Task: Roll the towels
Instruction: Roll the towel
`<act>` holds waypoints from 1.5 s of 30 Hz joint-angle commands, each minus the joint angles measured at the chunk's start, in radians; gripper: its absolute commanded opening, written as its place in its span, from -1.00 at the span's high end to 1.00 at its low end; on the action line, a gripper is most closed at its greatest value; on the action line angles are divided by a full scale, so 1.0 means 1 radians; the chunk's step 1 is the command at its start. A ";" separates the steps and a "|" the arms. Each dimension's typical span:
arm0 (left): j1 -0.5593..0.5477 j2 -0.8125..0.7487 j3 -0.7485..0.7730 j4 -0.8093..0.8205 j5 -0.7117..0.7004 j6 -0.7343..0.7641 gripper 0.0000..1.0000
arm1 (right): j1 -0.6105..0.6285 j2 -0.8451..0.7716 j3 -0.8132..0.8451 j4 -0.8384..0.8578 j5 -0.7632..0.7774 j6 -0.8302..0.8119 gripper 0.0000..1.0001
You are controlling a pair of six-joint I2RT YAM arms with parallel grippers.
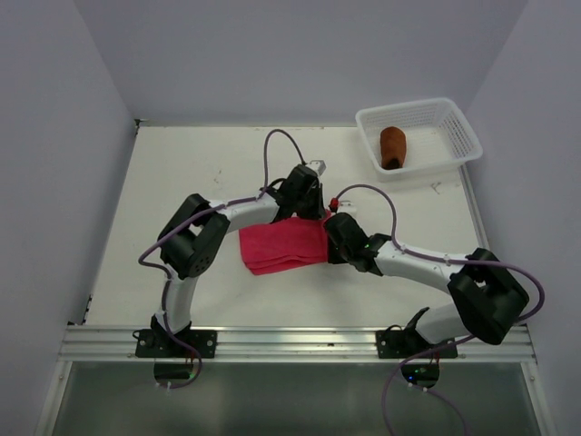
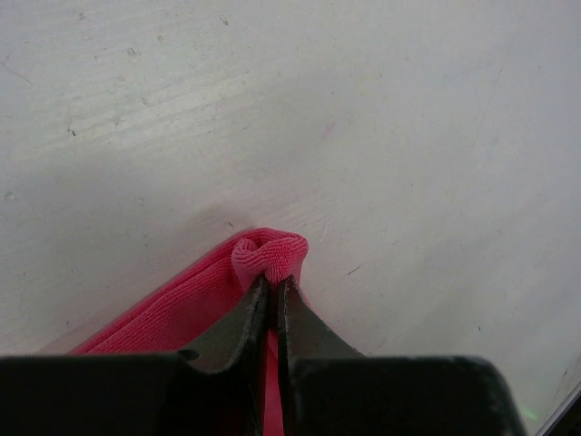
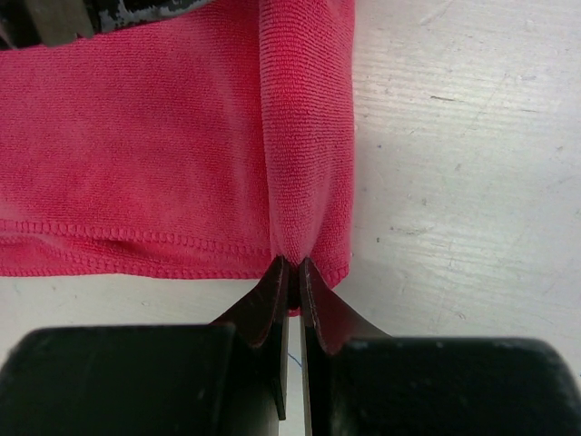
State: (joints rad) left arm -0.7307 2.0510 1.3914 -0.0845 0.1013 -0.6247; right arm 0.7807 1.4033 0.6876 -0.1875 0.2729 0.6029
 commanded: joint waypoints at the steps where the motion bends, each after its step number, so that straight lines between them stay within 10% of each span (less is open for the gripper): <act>1: 0.040 -0.058 -0.012 0.115 -0.055 0.040 1.00 | 0.015 0.031 0.009 -0.032 -0.066 0.021 0.88; 27: 0.053 -0.049 -0.134 0.167 -0.075 0.046 1.00 | -0.017 -0.162 0.013 -0.066 -0.109 0.107 0.12; 45: 0.053 -0.084 -0.203 0.204 -0.055 0.033 1.00 | -0.284 -0.066 -0.036 0.183 -0.471 0.182 -0.08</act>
State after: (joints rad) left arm -0.6876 2.0029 1.2106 0.1066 0.0711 -0.6086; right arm 0.5026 1.3106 0.6460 -0.0891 -0.1204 0.7624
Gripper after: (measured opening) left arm 0.075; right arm 0.535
